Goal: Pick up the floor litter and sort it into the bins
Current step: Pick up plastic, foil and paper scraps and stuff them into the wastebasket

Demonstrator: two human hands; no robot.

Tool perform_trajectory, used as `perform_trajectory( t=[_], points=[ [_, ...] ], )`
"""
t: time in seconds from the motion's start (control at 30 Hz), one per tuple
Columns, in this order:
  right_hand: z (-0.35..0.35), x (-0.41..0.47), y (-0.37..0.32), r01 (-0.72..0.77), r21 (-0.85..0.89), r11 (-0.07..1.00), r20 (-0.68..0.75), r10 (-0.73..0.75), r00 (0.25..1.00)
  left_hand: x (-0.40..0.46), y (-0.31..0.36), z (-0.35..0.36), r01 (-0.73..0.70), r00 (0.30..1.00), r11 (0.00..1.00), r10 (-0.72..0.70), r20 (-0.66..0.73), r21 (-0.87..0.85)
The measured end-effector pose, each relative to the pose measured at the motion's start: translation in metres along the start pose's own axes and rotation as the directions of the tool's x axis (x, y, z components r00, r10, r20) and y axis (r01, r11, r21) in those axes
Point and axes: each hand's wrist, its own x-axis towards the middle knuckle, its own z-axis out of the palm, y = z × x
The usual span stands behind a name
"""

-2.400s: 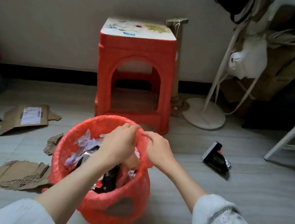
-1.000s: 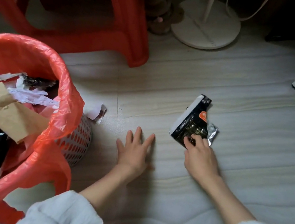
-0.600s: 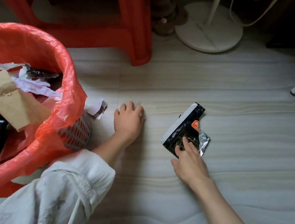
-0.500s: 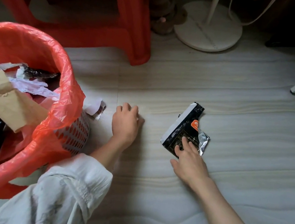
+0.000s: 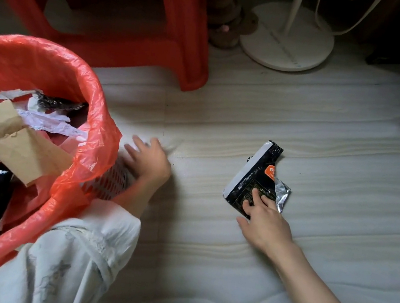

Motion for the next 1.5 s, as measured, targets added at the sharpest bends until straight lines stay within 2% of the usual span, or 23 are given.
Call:
perform_trajectory(
  t=[0.07,0.17,0.3,0.4,0.53,0.6,0.73,0.83,0.9,0.97,1.03,1.1,1.2,1.27,1.43,1.5],
  points=[
    [-0.001,0.002,0.003,-0.003,-0.003,1.0,-0.007,0.003,1.0,-0.019,-0.006,0.01,-0.131,0.991,0.984,0.133,-0.008,0.117],
    [-0.001,0.005,0.008,-0.013,0.018,1.0,-0.022,0.014,1.0,-0.043,-0.015,0.013,-0.387,0.914,0.897,0.404,-0.042,0.215],
    [0.003,0.006,0.009,-0.009,0.004,1.0,-0.063,0.009,0.998,-0.054,-0.021,0.001,-0.513,0.833,0.802,0.551,-0.046,0.304],
    [0.015,0.0,0.009,0.009,-0.076,0.997,-0.169,-0.022,0.985,-0.064,-0.026,-0.01,-0.588,0.808,0.79,0.582,0.086,0.177],
    [0.048,-0.025,0.002,0.041,-0.118,0.992,-0.278,-0.073,0.958,-0.097,-0.044,-0.009,-0.678,0.734,0.733,0.671,0.107,0.053],
    [0.063,-0.037,0.001,0.089,-0.197,0.976,-0.331,-0.151,0.931,-0.111,-0.057,-0.008,-0.655,0.748,0.756,0.645,0.155,0.012],
    [0.063,-0.052,0.001,0.106,-0.273,0.956,-0.417,-0.217,0.882,-0.121,-0.072,-0.018,-0.598,0.792,0.801,0.587,0.168,0.024],
    [0.061,-0.062,-0.009,0.052,-0.138,0.989,-0.397,-0.103,0.912,-0.13,-0.086,-0.018,-0.532,0.843,0.846,0.523,0.121,0.048],
    [0.062,-0.065,-0.018,0.014,-0.068,0.998,-0.388,-0.039,0.921,-0.126,-0.094,-0.014,-0.455,0.889,0.888,0.457,0.026,-0.071],
    [0.066,-0.064,-0.022,-0.01,-0.026,1.0,-0.376,-0.001,0.927,-0.123,-0.095,-0.02,-0.358,0.927,0.903,0.374,0.022,-0.238],
    [0.07,-0.063,-0.023,-0.008,-0.001,1.0,-0.38,0.007,0.925,-0.122,-0.092,-0.022,-0.393,0.919,0.897,0.388,-0.065,-0.204],
    [0.069,-0.065,-0.026,-0.004,-0.031,1.0,-0.361,-0.007,0.933,-0.122,-0.091,-0.027,-0.365,0.931,0.902,0.358,-0.072,-0.23],
    [0.07,-0.069,-0.028,0.025,-0.066,0.997,-0.197,-0.038,0.98,-0.117,-0.088,-0.025,-0.313,0.939,0.906,0.34,0.047,-0.283],
    [0.071,-0.064,-0.021,0.047,-0.084,0.995,-0.104,-0.055,0.993,-0.108,-0.083,-0.022,-0.327,0.925,0.92,0.358,0.125,-0.217],
    [0.069,-0.06,-0.02,0.039,-0.04,0.998,-0.19,-0.046,0.981,-0.102,-0.079,-0.022,-0.344,0.923,0.939,0.338,0.183,-0.001],
    [0.067,-0.059,-0.02,0.01,-0.01,1.0,-0.199,-0.012,0.98,-0.101,-0.082,-0.017,-0.358,0.922,0.934,0.35,0.167,0.021]
  ],
)
